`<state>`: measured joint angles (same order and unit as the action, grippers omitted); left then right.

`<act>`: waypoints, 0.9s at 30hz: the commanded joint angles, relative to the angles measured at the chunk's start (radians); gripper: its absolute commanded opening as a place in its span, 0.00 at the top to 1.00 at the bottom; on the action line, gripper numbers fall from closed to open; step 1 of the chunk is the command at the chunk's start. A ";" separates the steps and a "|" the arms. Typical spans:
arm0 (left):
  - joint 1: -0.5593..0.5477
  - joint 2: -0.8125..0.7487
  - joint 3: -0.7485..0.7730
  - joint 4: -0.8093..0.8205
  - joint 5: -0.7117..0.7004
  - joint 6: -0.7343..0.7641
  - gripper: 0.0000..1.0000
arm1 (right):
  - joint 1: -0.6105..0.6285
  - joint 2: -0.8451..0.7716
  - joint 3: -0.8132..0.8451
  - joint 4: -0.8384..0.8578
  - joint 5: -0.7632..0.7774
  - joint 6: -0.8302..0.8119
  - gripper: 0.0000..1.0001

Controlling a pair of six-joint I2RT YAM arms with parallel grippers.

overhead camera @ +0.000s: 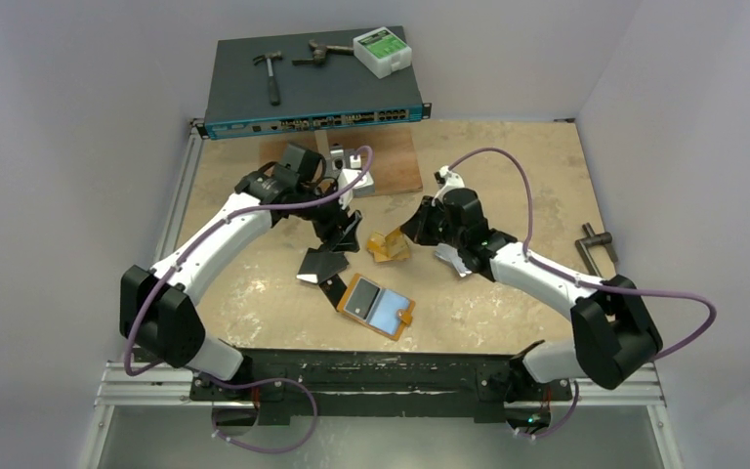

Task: Put the credit cards into the card holder
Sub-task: Pick up the credit card from the center of the board.

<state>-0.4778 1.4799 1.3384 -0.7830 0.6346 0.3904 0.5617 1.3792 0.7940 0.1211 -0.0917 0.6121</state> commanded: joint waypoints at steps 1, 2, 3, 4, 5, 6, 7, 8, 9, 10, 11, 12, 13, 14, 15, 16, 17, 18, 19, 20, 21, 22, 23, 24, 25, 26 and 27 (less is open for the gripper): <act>0.008 0.029 -0.053 0.085 0.083 0.037 0.31 | -0.003 -0.049 0.006 0.058 -0.061 -0.045 1.00; 0.008 0.035 -0.055 0.092 0.097 0.040 0.29 | -0.003 -0.060 0.022 0.037 -0.078 -0.067 1.00; 0.008 0.041 -0.048 0.092 0.111 0.044 0.29 | -0.005 -0.071 0.040 0.009 -0.086 -0.092 1.00; 0.008 0.048 -0.036 0.082 0.121 0.049 0.27 | -0.005 -0.084 0.054 -0.008 -0.104 -0.120 1.00; 0.008 0.053 -0.018 0.065 0.134 0.062 0.27 | -0.005 -0.098 0.064 -0.020 -0.130 -0.139 1.00; 0.010 0.053 -0.007 0.061 0.145 0.071 0.26 | -0.005 -0.111 0.071 -0.031 -0.154 -0.150 1.00; 0.011 0.050 -0.002 0.063 0.147 0.075 0.25 | -0.004 -0.122 0.079 -0.040 -0.184 -0.163 1.00; 0.014 0.048 0.003 0.070 0.150 0.078 0.19 | -0.004 -0.131 0.085 -0.047 -0.214 -0.174 1.00; 0.016 0.049 0.009 0.075 0.153 0.080 0.15 | -0.004 -0.139 0.090 -0.056 -0.244 -0.188 1.00; 0.017 0.056 0.016 0.080 0.152 0.081 0.15 | -0.004 -0.147 0.095 -0.068 -0.263 -0.197 1.00; 0.020 0.064 0.024 0.082 0.154 0.086 0.15 | -0.005 -0.155 0.096 -0.072 -0.284 -0.198 1.00; 0.022 0.073 0.029 0.090 0.157 0.088 0.15 | -0.005 -0.164 0.095 -0.072 -0.309 -0.200 1.00; 0.024 0.077 0.030 0.116 0.158 0.083 0.15 | -0.004 -0.174 0.097 -0.074 -0.326 -0.202 1.00; 0.026 0.075 0.027 0.141 0.162 0.074 0.15 | -0.005 -0.183 0.100 -0.079 -0.347 -0.204 1.00; 0.029 0.070 0.024 0.162 0.167 0.068 0.15 | -0.004 -0.190 0.106 -0.086 -0.366 -0.207 1.00; 0.033 0.062 0.019 0.189 0.171 0.063 0.15 | -0.005 -0.199 0.114 -0.097 -0.378 -0.211 1.00; 0.035 0.054 0.014 0.207 0.182 0.061 0.15 | -0.005 -0.206 0.122 -0.115 -0.389 -0.215 1.00; 0.039 0.049 0.018 0.206 0.205 0.065 0.14 | -0.005 -0.210 0.133 -0.119 -0.403 -0.218 1.00; 0.039 0.052 0.030 0.179 0.236 0.075 0.14 | -0.005 -0.215 0.142 -0.131 -0.420 -0.219 1.00; 0.040 0.057 0.043 0.146 0.278 0.093 0.14 | -0.004 -0.218 0.151 -0.143 -0.432 -0.219 1.00; 0.039 0.060 0.050 0.116 0.323 0.109 0.14 | -0.005 -0.221 0.160 -0.146 -0.443 -0.220 1.00; 0.040 0.060 0.048 0.095 0.365 0.124 0.14 | -0.004 -0.221 0.169 -0.147 -0.453 -0.221 1.00; 0.039 0.059 0.046 0.070 0.418 0.145 0.15 | -0.005 -0.220 0.179 -0.149 -0.466 -0.219 1.00; 0.039 0.059 0.046 0.036 0.463 0.171 0.15 | -0.005 -0.217 0.185 -0.145 -0.476 -0.216 1.00; 0.038 0.061 0.051 0.001 0.500 0.198 0.16 | -0.005 -0.215 0.189 -0.137 -0.487 -0.211 1.00; 0.038 0.066 0.066 -0.050 0.545 0.234 0.16 | -0.004 -0.211 0.191 -0.128 -0.499 -0.201 1.00; 0.038 0.075 0.081 -0.106 0.581 0.271 0.17 | -0.003 -0.207 0.192 -0.127 -0.515 -0.194 1.00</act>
<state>-0.4442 1.5452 1.3560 -0.7208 0.9722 0.5156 0.5617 1.1858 0.9344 -0.0196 -0.5171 0.4179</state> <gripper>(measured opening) 0.843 0.003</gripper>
